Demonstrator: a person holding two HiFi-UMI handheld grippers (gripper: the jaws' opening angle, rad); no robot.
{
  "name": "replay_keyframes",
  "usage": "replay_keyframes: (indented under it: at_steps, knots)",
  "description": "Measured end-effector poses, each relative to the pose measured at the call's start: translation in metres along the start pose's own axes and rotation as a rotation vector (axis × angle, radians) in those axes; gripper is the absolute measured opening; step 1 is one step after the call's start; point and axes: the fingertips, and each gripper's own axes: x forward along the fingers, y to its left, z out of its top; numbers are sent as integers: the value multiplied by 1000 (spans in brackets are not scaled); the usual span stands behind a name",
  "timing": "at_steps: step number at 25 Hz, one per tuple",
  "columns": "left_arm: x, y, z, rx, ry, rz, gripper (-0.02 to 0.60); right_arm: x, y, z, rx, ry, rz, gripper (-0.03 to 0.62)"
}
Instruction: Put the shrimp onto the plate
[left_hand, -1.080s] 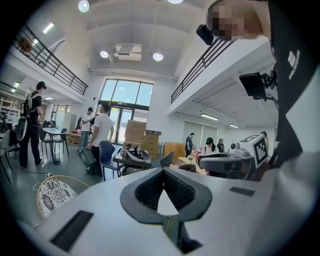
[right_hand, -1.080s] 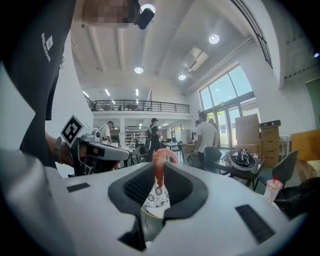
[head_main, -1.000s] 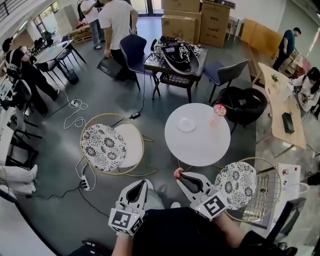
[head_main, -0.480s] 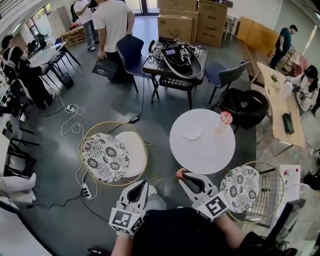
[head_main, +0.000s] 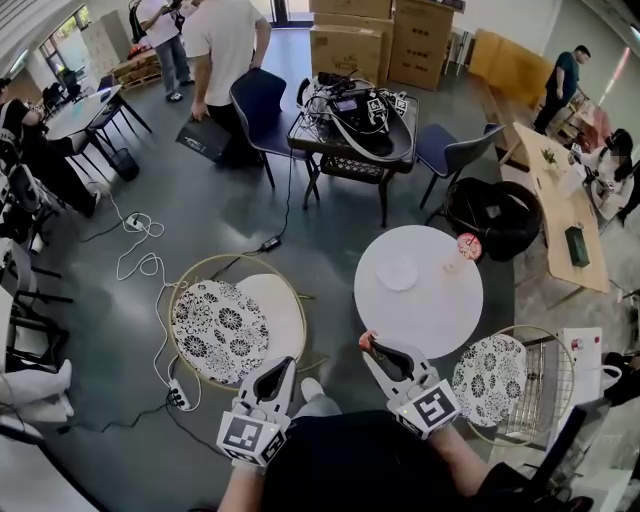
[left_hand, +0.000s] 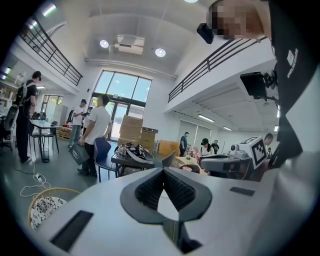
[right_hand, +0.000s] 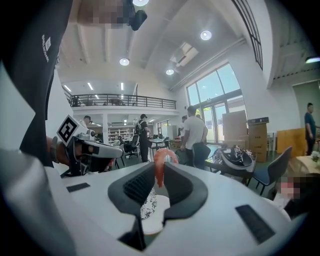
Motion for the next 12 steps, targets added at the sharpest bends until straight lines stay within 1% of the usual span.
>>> replay_keyframes:
  at_steps: [6, 12]
  knots:
    - [10, 43, 11, 8, 4, -41, 5, 41, -7, 9, -10, 0, -48, 63]
    - [18, 66, 17, 10, 10, -81, 5, 61, -20, 9, 0, 18, -115, 63]
